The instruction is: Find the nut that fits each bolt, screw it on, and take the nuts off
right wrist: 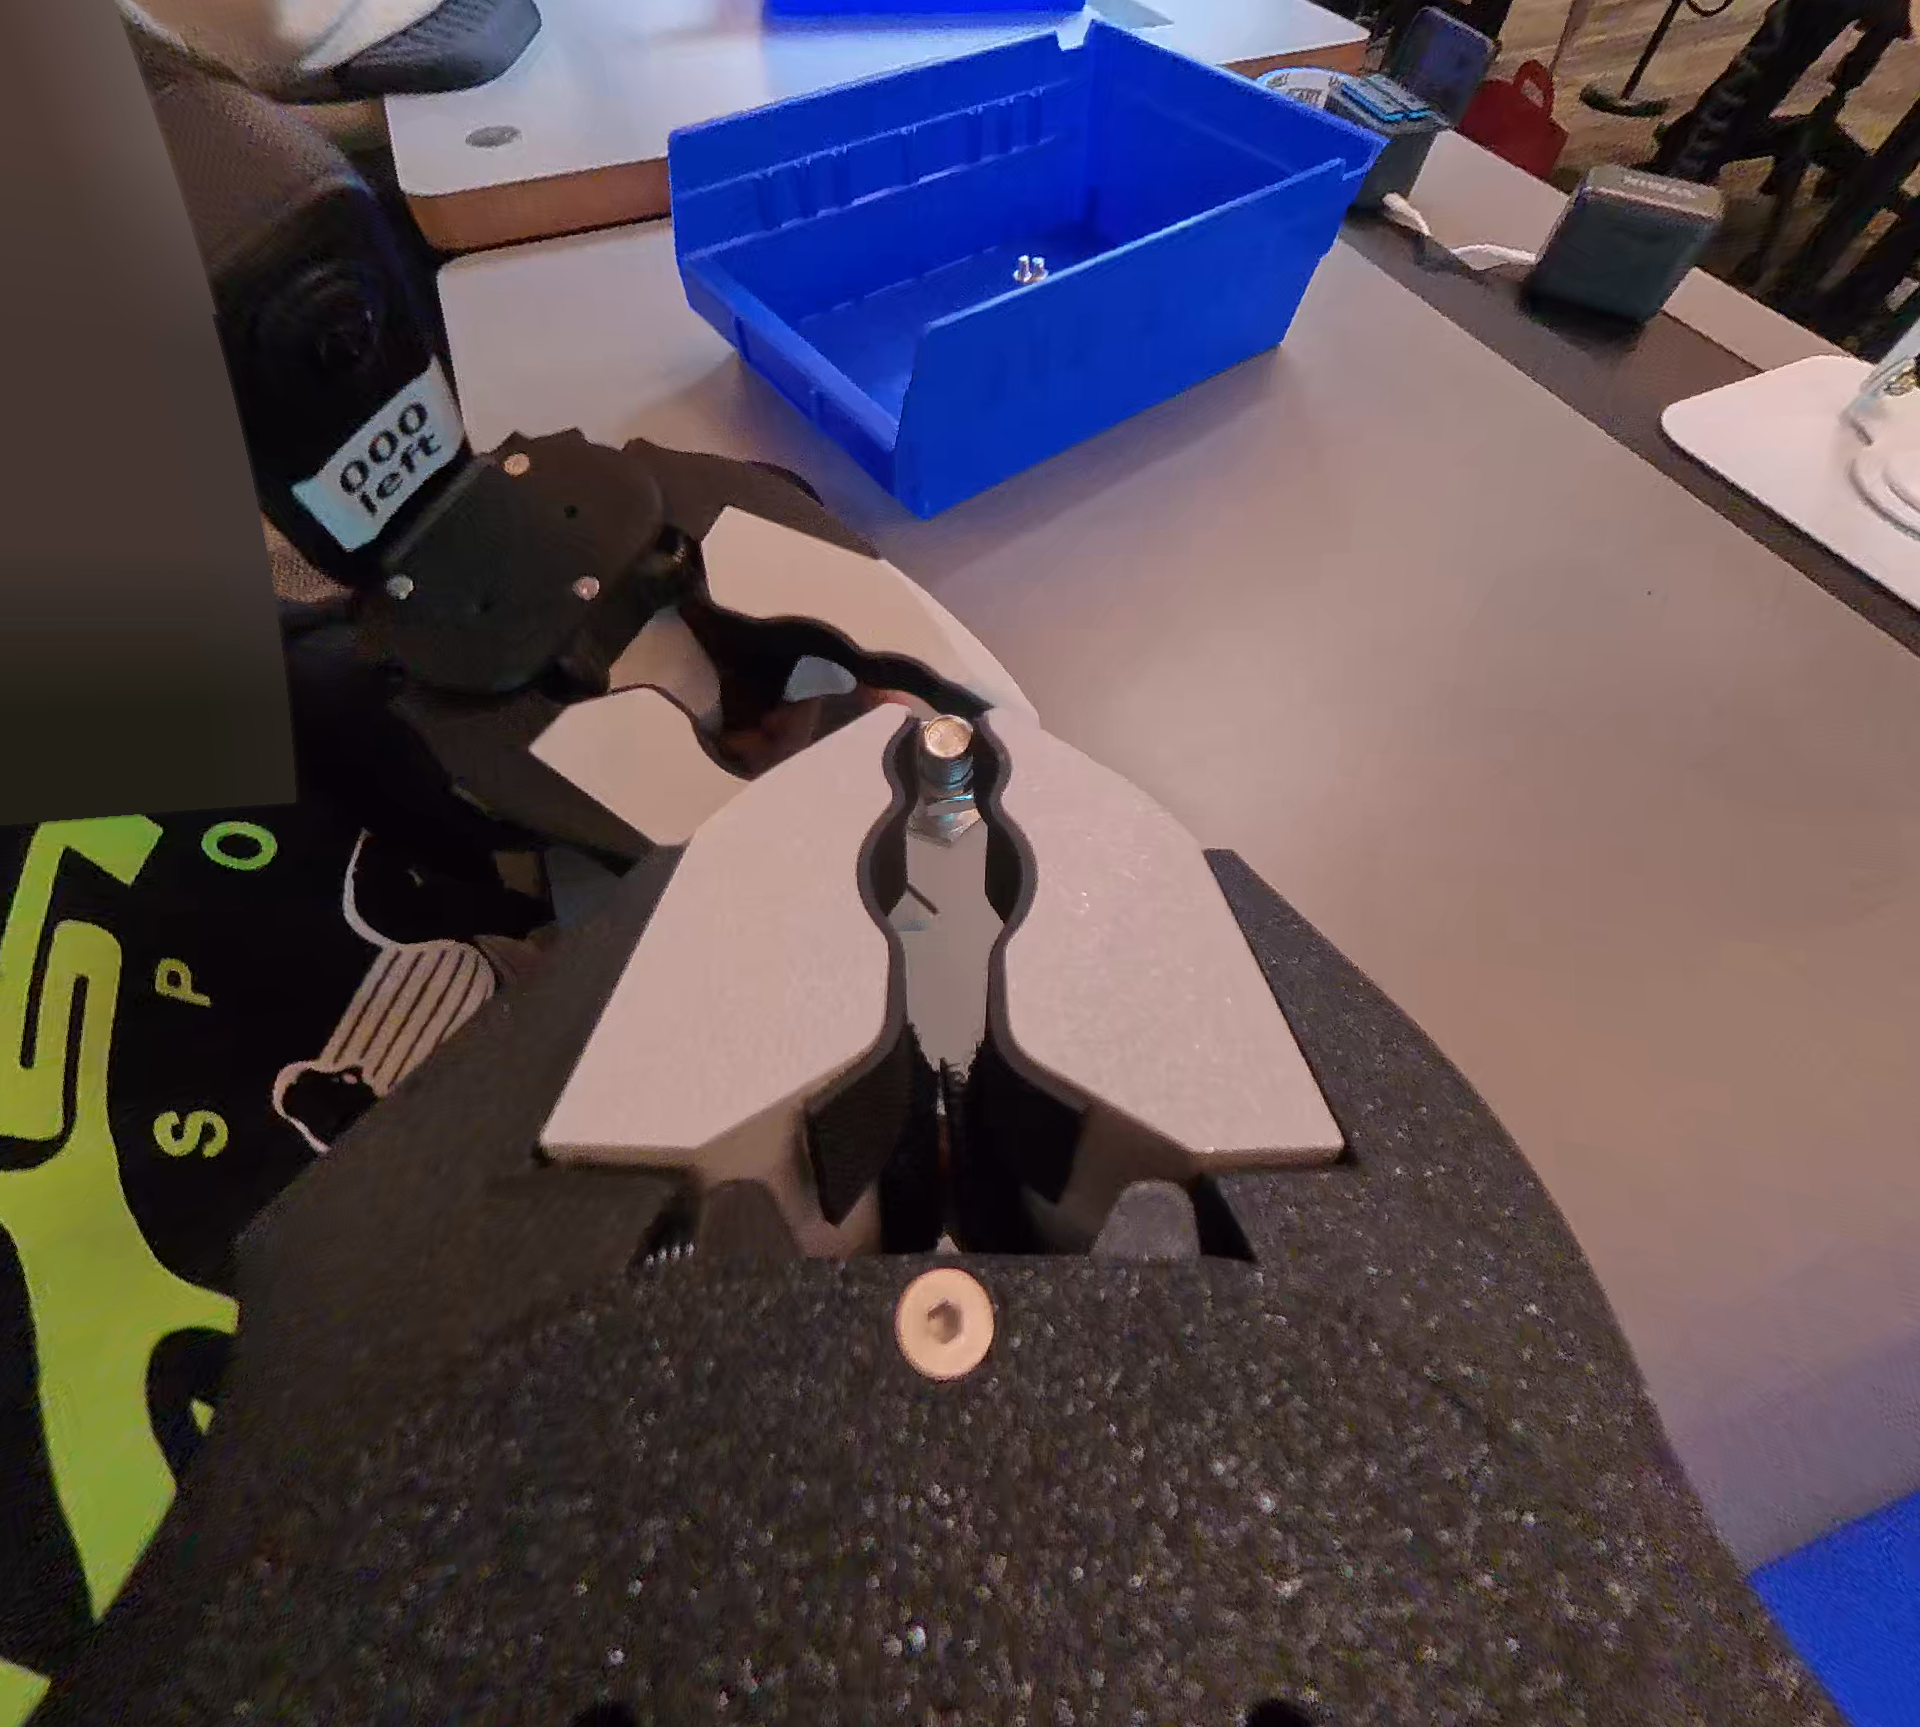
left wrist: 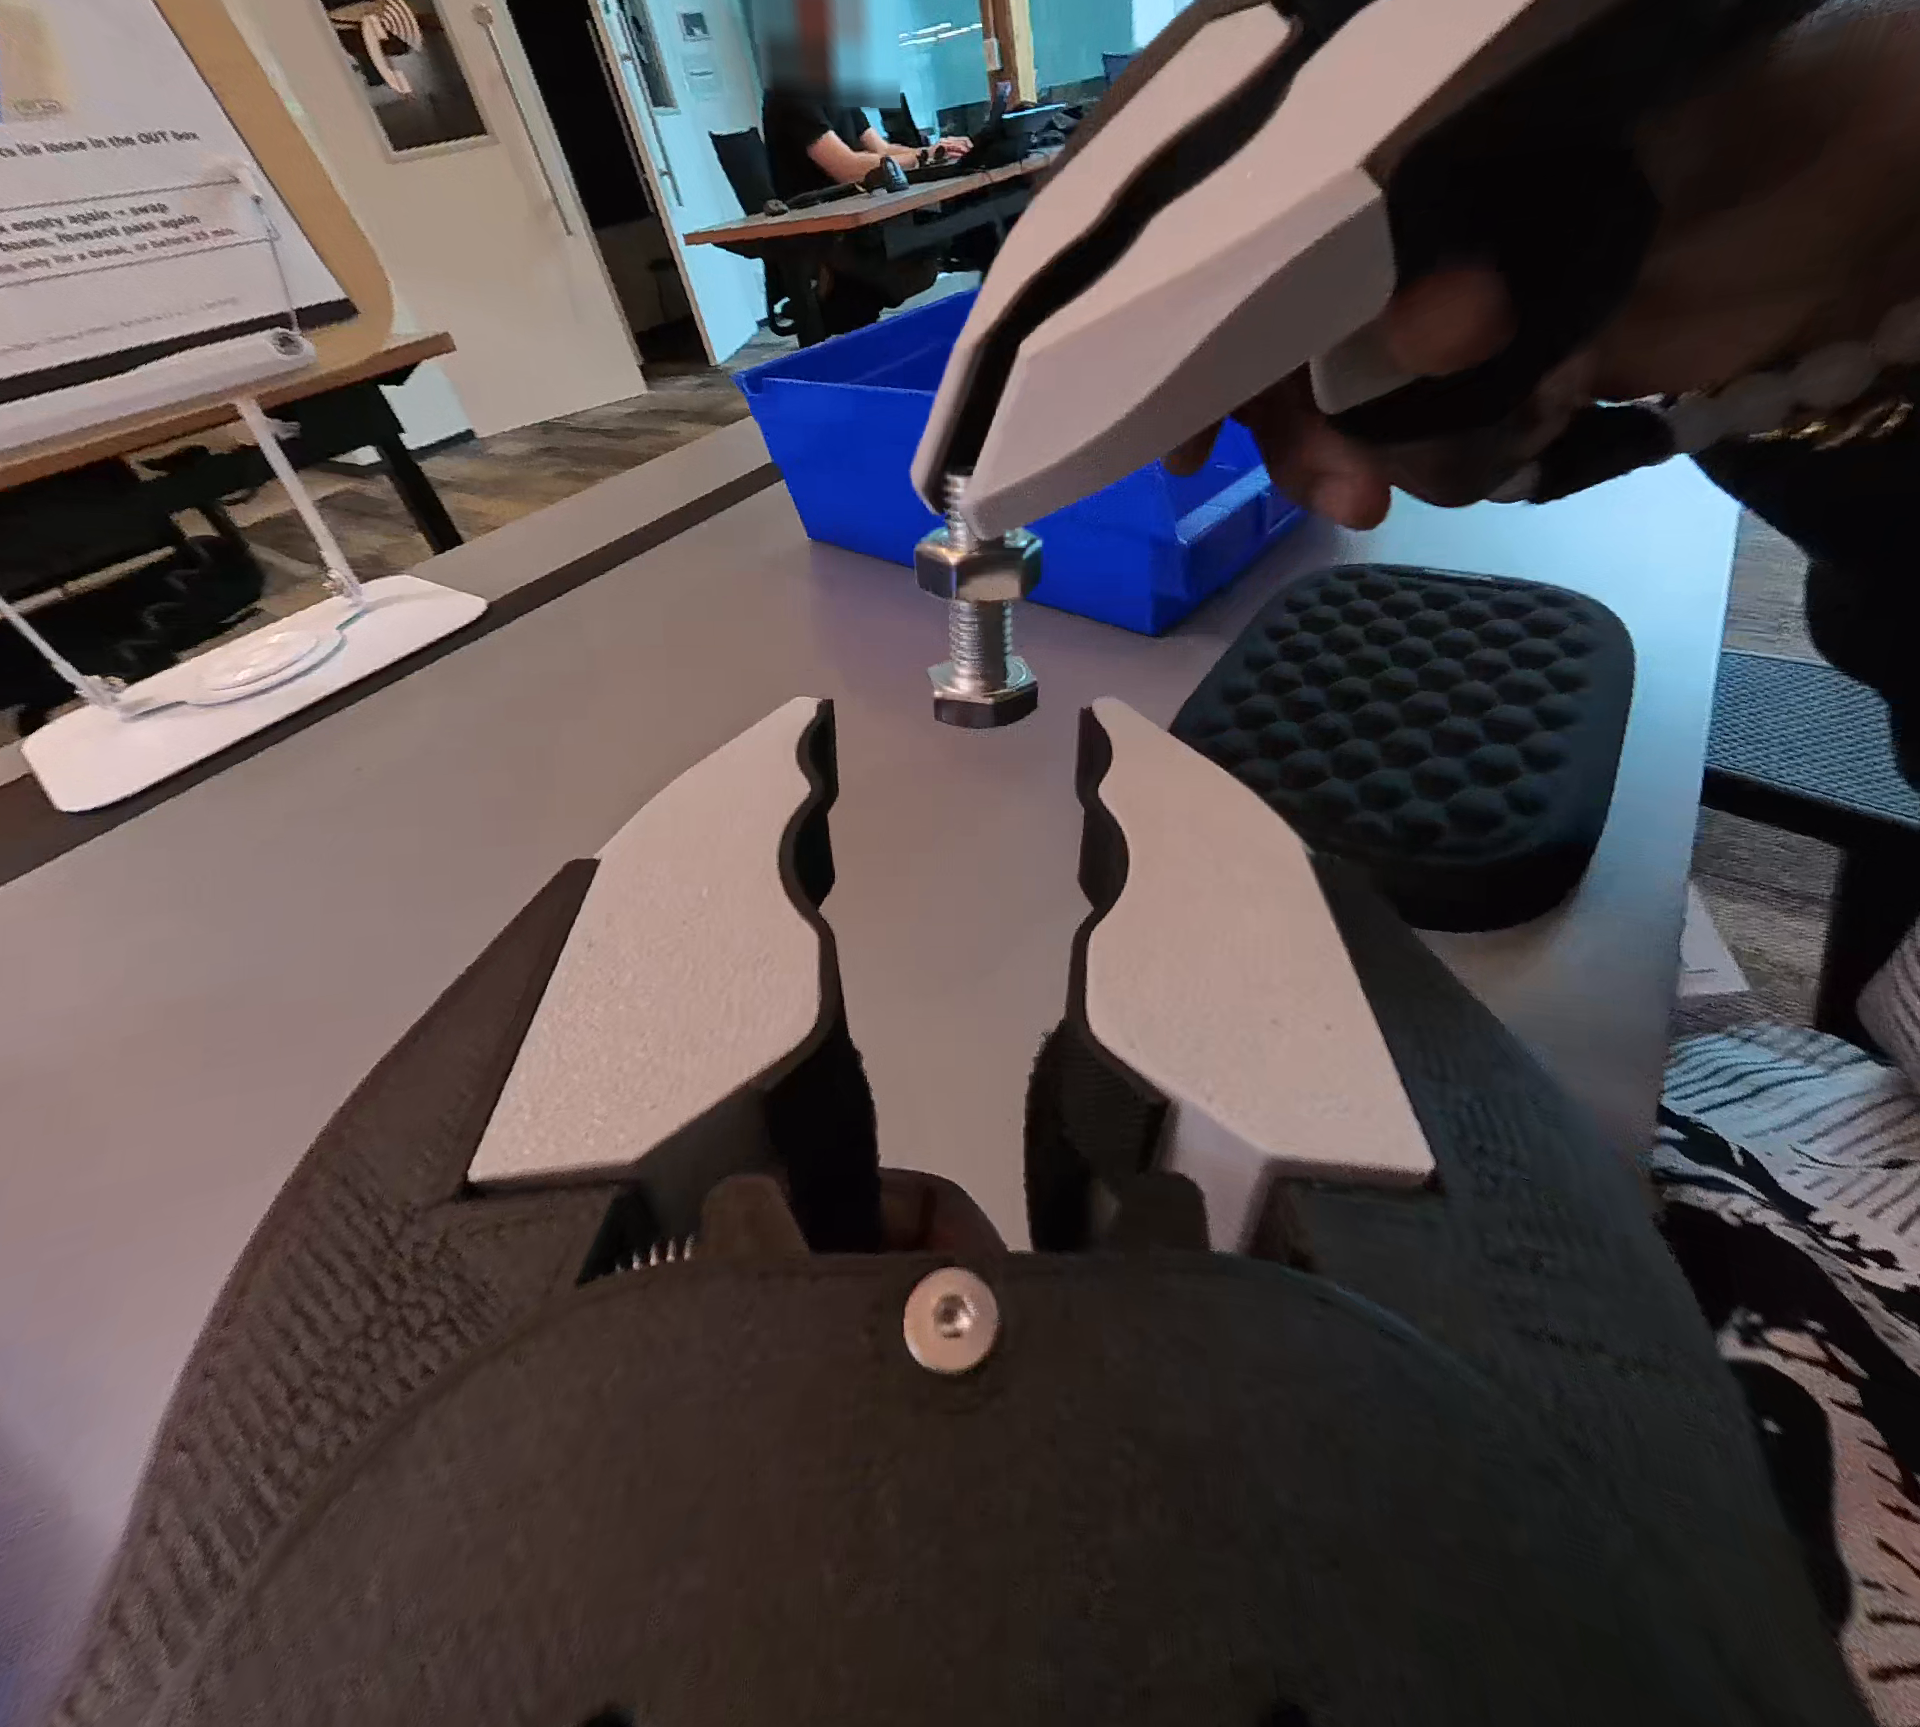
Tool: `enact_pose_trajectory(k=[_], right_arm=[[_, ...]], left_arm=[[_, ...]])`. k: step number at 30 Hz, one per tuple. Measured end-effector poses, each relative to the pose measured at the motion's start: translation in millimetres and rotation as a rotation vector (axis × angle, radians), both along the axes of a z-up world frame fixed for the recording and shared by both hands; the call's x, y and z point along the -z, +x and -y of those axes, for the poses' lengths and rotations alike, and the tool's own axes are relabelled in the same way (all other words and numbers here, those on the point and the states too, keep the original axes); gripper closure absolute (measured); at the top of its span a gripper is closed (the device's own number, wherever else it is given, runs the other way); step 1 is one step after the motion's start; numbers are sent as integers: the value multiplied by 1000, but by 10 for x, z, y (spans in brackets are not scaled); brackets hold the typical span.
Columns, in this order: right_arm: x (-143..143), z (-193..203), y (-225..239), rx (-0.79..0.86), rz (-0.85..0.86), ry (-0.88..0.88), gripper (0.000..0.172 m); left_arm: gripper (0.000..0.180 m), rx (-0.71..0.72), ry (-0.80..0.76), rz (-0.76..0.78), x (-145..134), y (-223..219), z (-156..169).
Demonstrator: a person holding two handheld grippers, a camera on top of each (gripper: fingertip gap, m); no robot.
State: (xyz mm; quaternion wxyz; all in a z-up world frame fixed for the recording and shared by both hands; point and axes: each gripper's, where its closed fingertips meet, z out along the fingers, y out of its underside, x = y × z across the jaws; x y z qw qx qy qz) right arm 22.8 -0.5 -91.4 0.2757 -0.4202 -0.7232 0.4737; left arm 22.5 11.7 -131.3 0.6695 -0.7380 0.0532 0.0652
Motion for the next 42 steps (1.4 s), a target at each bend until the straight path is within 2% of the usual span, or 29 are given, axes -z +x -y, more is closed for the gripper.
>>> enact_pose_trajectory(k=[5, 8, 13, 15, 18, 21, 24, 33, 38, 39, 40, 42], right_arm=[[-9, 30, -27, 24, 2, -46, 162], [-4, 37, -42, 31, 2, -64, 162], [-44, 67, -44, 14, -30, -66, 162], [-129, 123, -14, -34, -103, -91, 152], [-168, 110, -15, -30, -183, -133, 117], [-89, 124, -82, -12, -204, -199, 103], [-15, 169, -150, -5, -206, -228, 99], [4, 103, -194, 32, -224, -228, 106], [-23, -75, -64, 61, -237, -237, 103], [-28, -155, -34, 85, -246, -240, 112], [-37, -287, -18, 142, -265, -242, 132], [-50, -489, 33, 211, -292, -256, 152]], left_arm=[[145, -38, 21, -59, -48, -14, -14], [161, -40, 28, -67, -54, -5, -13], [162, 10, 55, 9, -89, 25, -2], [162, 57, 71, 73, -107, 48, 14], [162, 108, 100, 139, -141, 80, 42], [162, 156, 112, 175, -170, 144, 46], [162, 182, 114, 181, -180, 195, 46], [162, 206, 123, 188, -202, 227, 69], [162, 195, 137, 211, -218, 149, 105], [162, 193, 139, 211, -221, 130, 117], [162, 197, 143, 213, -229, 123, 134], [162, 192, 144, 216, -231, 104, 153]])
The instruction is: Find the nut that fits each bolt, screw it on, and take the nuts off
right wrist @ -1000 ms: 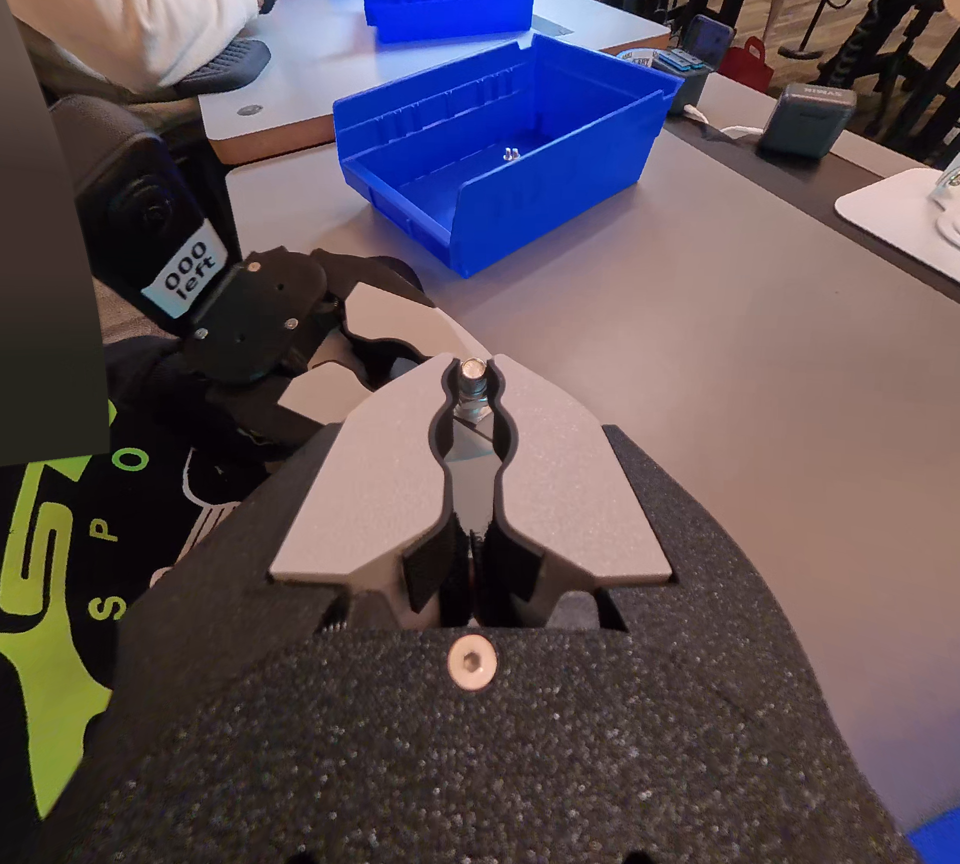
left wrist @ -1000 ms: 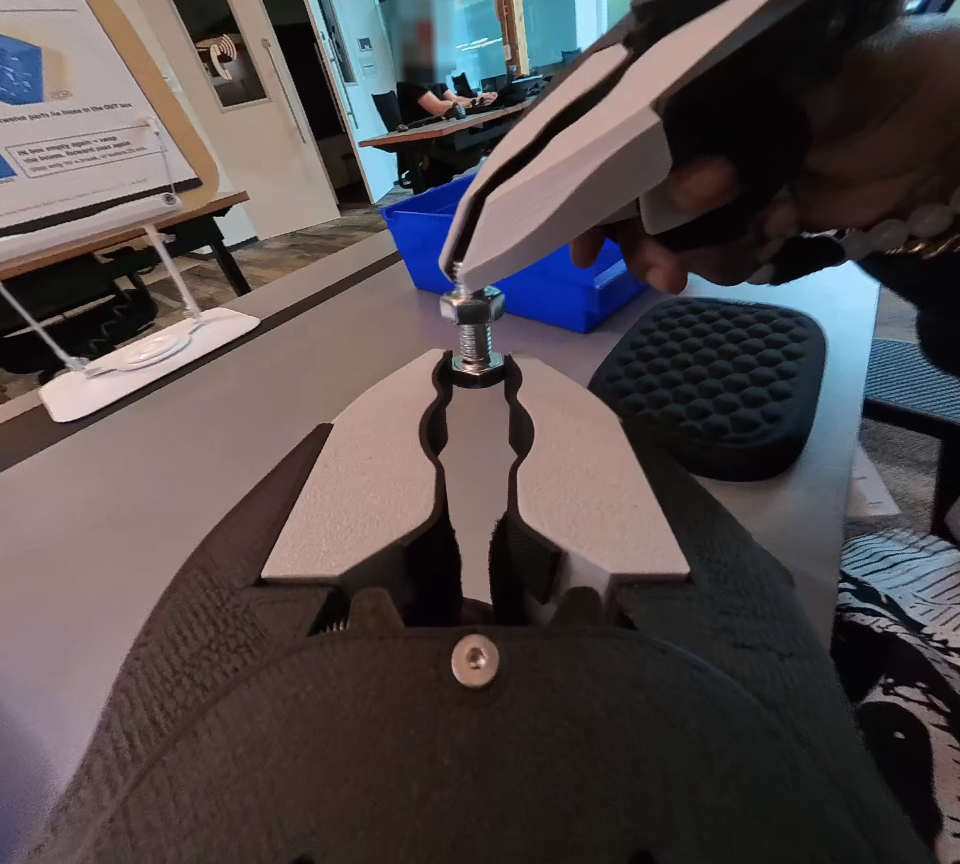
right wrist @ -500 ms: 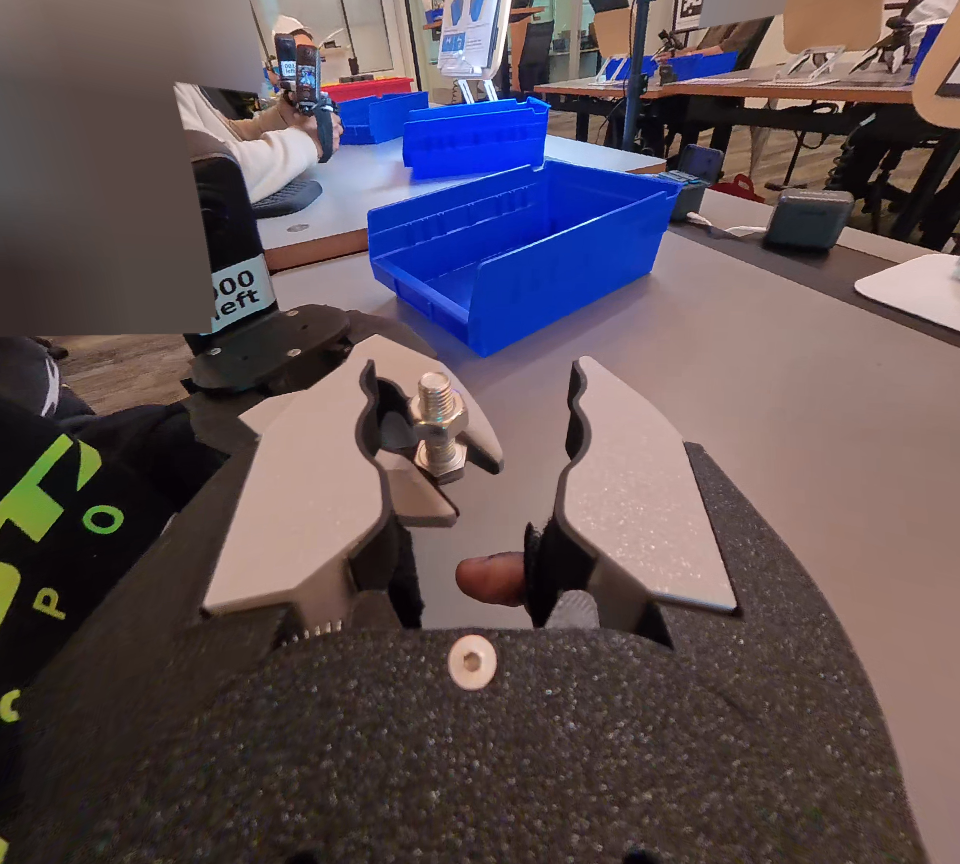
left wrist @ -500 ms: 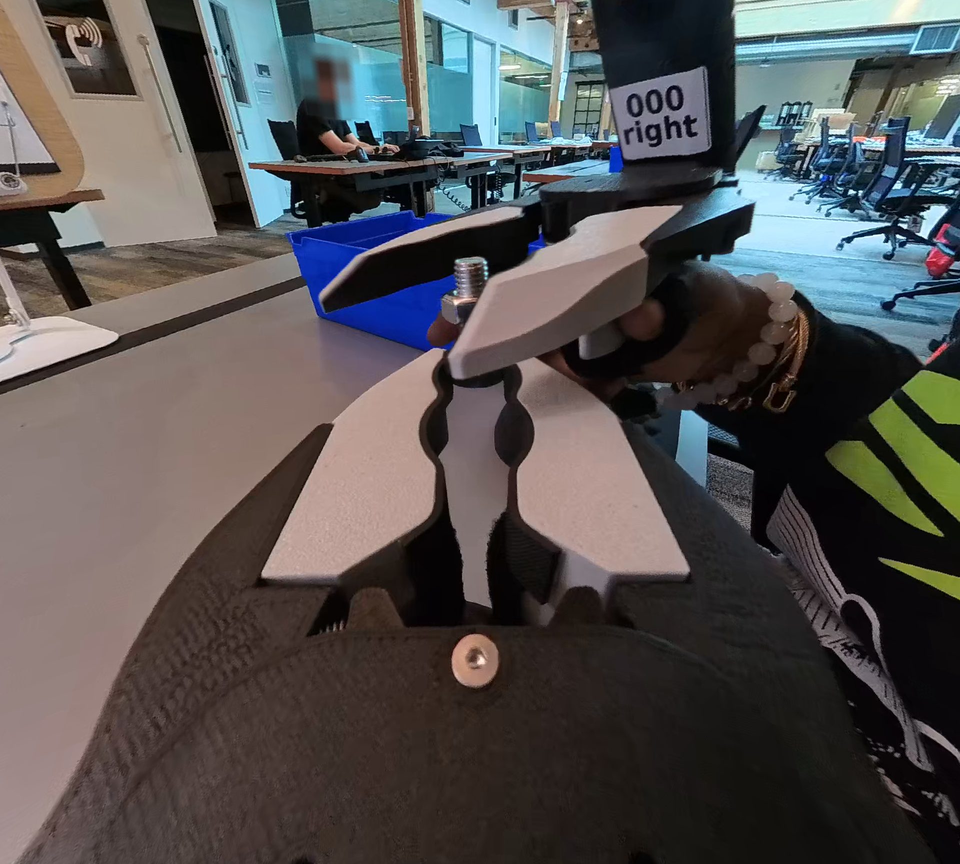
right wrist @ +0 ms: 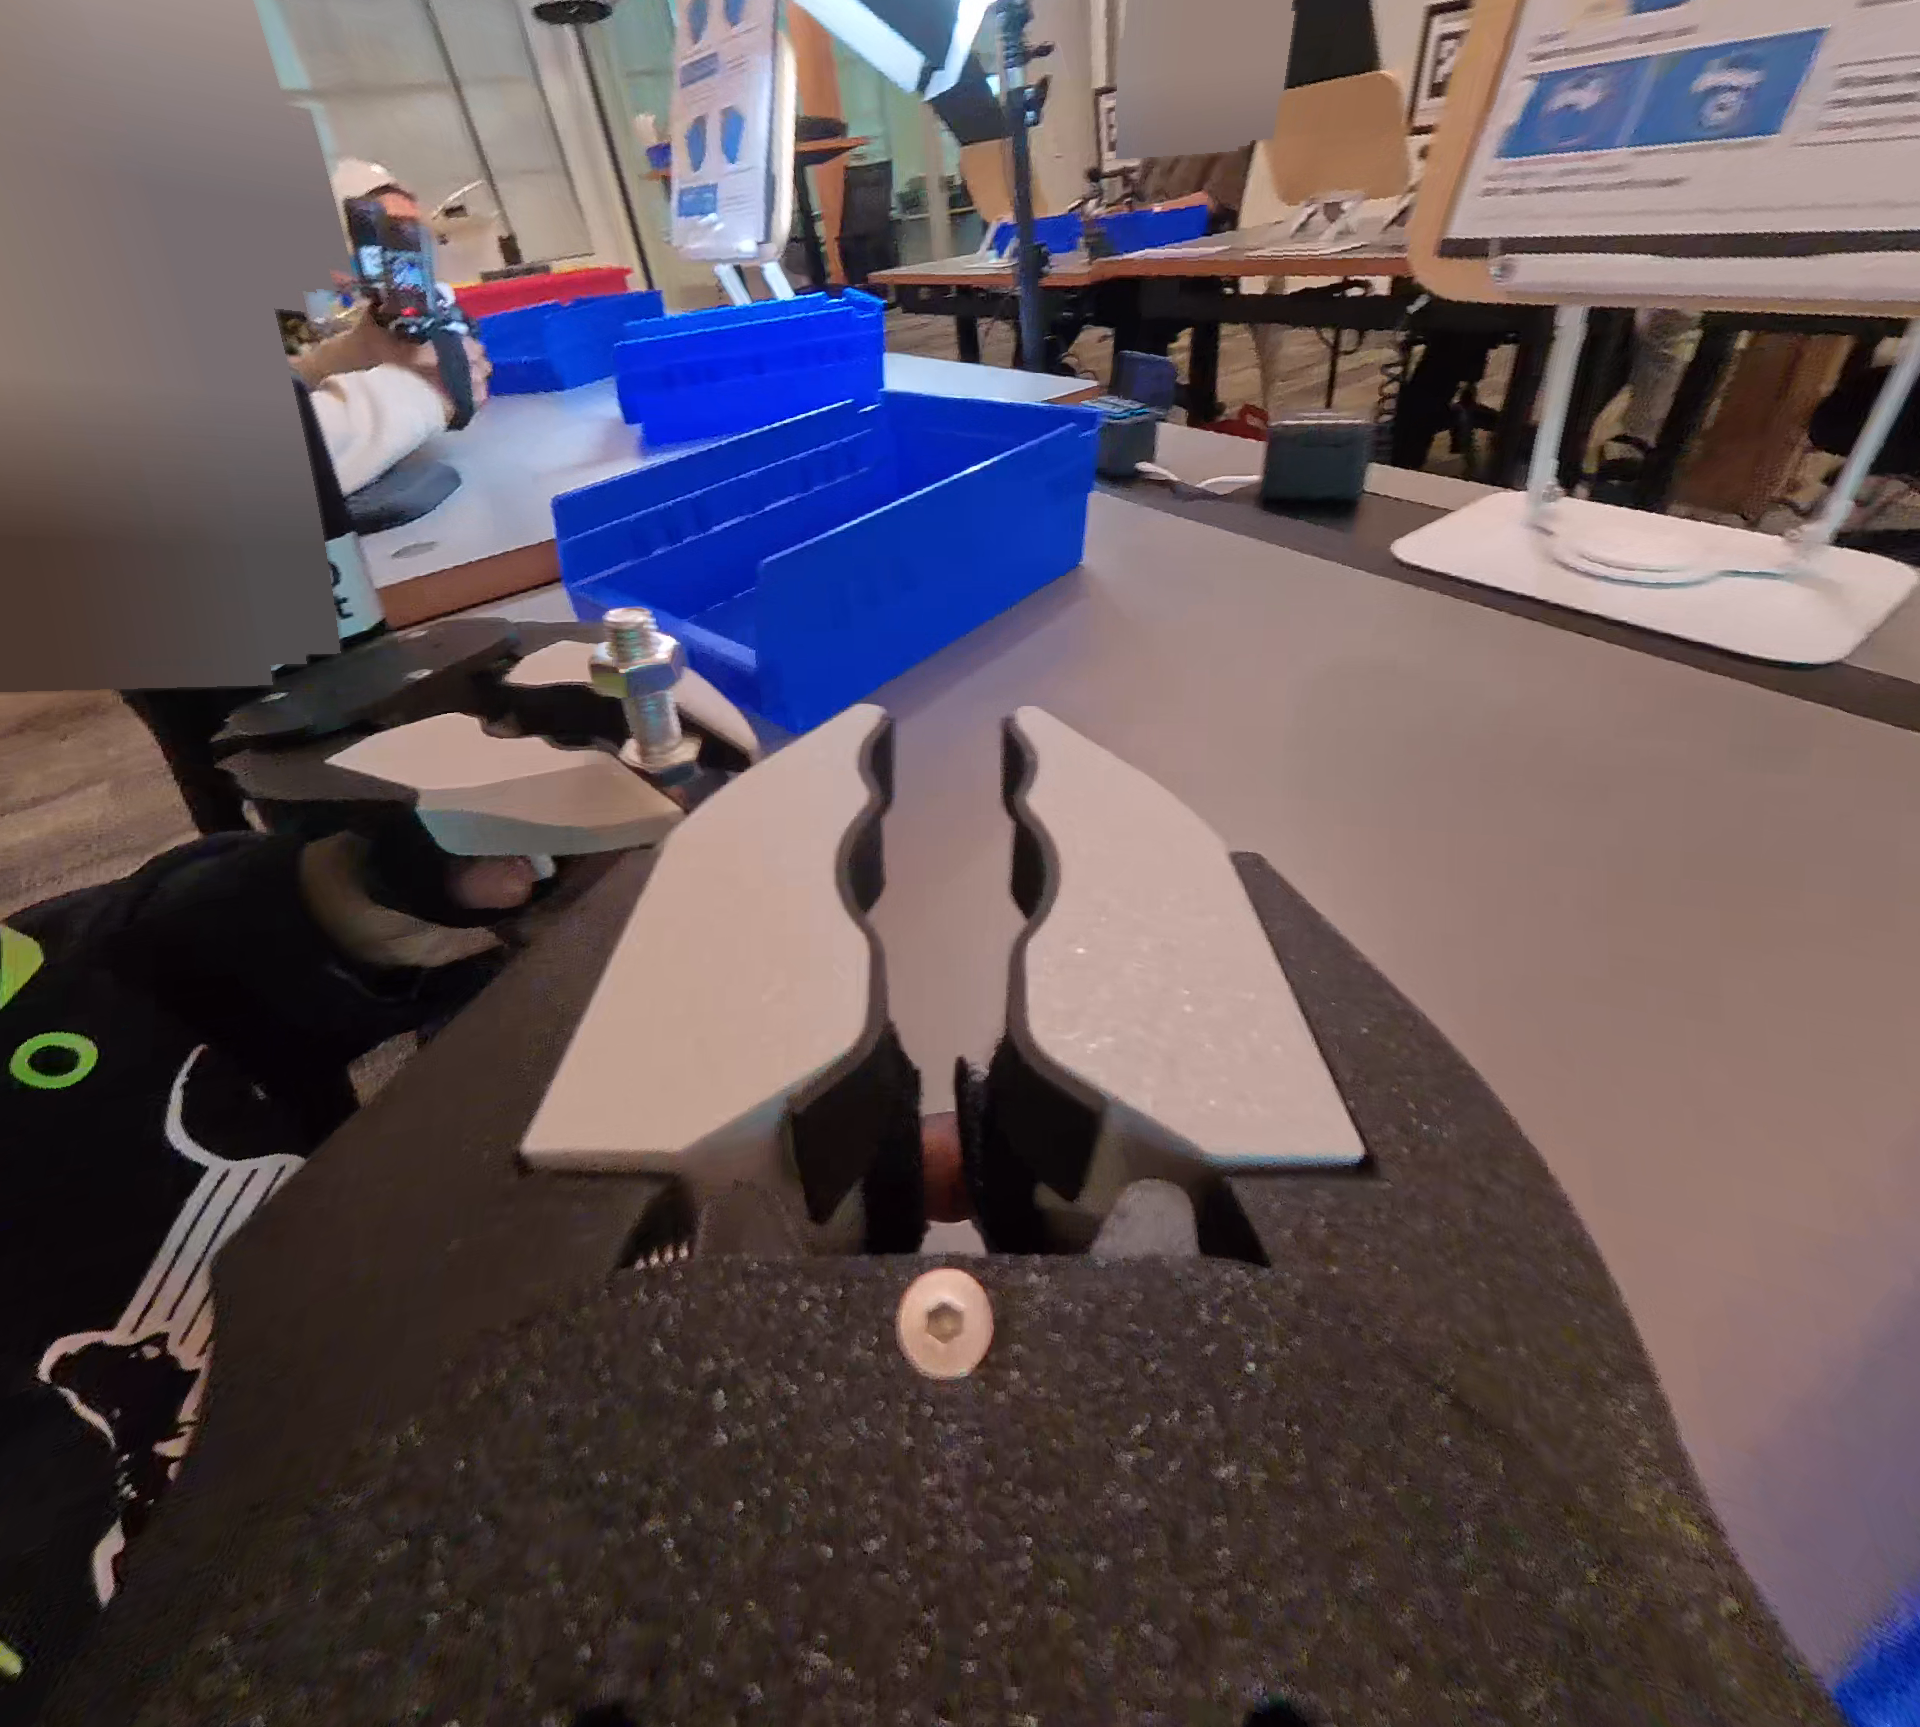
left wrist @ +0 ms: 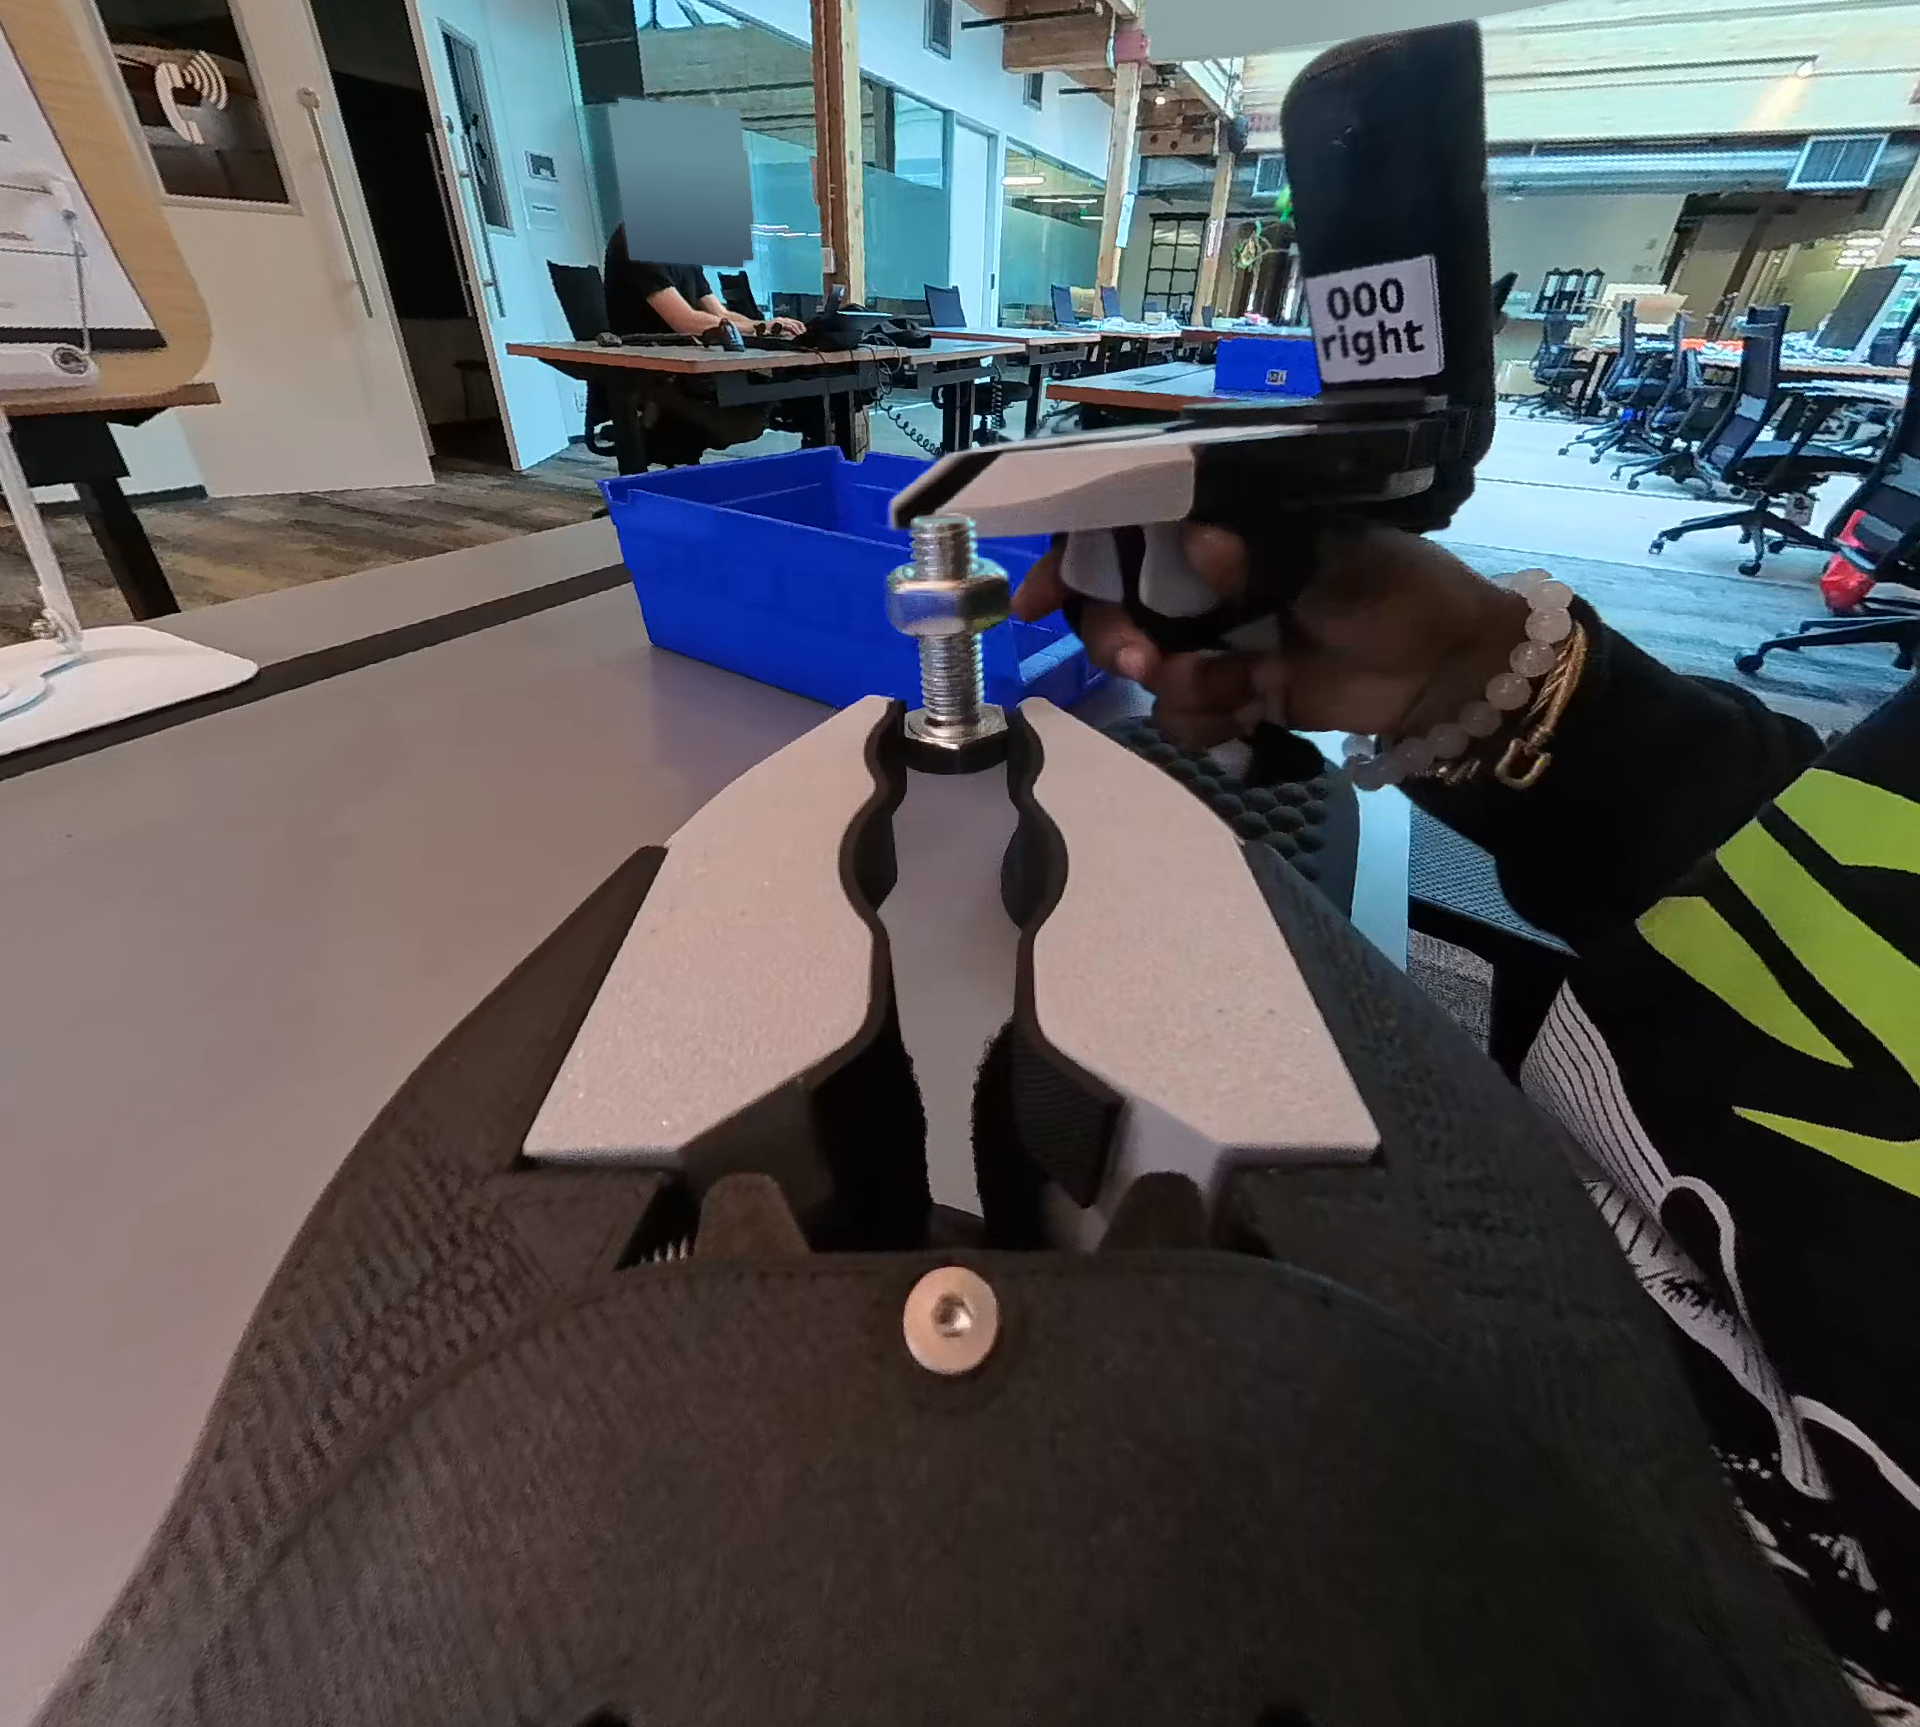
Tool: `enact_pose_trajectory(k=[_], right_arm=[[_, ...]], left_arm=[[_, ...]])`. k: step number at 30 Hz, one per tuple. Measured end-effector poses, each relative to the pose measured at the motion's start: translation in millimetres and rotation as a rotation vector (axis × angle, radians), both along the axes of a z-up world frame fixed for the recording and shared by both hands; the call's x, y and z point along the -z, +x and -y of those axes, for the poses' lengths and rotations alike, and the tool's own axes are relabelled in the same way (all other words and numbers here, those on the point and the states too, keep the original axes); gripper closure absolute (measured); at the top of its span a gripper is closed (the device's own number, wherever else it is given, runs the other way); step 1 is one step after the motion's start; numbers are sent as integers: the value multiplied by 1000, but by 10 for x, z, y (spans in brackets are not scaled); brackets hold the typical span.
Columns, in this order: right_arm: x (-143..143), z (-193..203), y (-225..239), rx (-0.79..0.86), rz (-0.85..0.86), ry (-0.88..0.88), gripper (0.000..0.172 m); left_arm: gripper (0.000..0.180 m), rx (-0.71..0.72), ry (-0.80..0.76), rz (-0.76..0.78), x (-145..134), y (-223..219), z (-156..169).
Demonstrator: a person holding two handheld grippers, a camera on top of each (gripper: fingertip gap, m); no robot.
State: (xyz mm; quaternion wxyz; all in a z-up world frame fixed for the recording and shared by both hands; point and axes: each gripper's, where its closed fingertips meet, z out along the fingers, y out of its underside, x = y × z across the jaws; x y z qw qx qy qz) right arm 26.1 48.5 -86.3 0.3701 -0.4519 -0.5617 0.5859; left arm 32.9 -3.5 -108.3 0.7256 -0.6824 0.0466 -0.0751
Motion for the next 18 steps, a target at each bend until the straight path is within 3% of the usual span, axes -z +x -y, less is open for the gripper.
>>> enact_pose_trajectory(k=[4, 11, 18], right_arm=[[-54, 5, 62, -24, -28, -20, 154], [-45, 523, -32, -212, -35, 16, 107], [39, 769, -253, -267, 5, 49, 98]], left_arm=[[162, -2, -6, -2, 18, -6, 1], [162, 9, -16, -16, 32, 40, -13], [162, 50, -26, -26, 63, 153, -25]])
